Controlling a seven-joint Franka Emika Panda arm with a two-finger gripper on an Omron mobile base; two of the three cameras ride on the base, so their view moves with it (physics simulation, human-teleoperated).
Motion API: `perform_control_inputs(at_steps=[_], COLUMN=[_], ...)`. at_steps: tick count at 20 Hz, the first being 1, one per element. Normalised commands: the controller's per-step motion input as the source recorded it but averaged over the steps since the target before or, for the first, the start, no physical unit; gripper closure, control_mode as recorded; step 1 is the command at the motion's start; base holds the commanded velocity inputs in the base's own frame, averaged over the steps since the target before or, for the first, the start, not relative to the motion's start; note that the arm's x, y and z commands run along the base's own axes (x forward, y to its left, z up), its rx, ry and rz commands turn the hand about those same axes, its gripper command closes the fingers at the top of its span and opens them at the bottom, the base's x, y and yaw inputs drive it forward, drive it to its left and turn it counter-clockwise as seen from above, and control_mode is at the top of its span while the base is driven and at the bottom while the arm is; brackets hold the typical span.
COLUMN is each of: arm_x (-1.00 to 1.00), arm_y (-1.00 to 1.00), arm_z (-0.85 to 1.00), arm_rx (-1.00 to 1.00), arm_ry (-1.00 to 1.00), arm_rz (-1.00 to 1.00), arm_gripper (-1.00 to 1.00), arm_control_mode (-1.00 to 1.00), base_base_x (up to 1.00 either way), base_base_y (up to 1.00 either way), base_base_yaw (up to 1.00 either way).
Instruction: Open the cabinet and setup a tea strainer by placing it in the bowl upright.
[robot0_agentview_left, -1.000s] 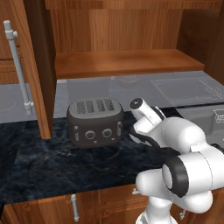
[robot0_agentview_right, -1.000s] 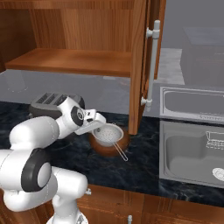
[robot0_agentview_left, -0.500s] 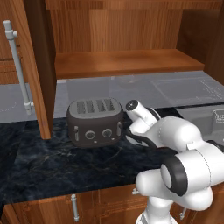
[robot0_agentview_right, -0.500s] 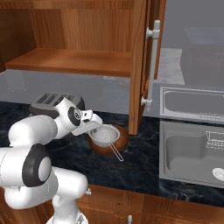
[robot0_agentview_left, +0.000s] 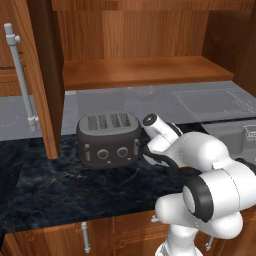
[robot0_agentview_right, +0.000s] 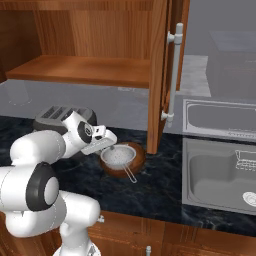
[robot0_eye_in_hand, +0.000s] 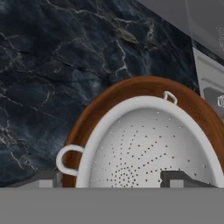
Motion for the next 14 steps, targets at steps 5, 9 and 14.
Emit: perform_control_inputs(at_steps=[5, 9, 14], arm_x=[0.0, 0.0, 0.0], arm_y=[0.0, -0.08, -0.08], arm_z=[0.0, 0.0, 0.15], arm_rx=[0.0, 0.0, 0.01], arm_ry=[0.0, 0.0, 0.02], arm_rz=[0.0, 0.0, 0.0], arm_gripper=[-1.0, -1.0, -1.0], arm_control_mode=[-1.0, -1.0, -1.0], base_base_x=[0.0, 0.0, 0.0], base_base_y=[0.0, 0.0, 0.0], base_base_yaw=[0.0, 0.0, 0.0])
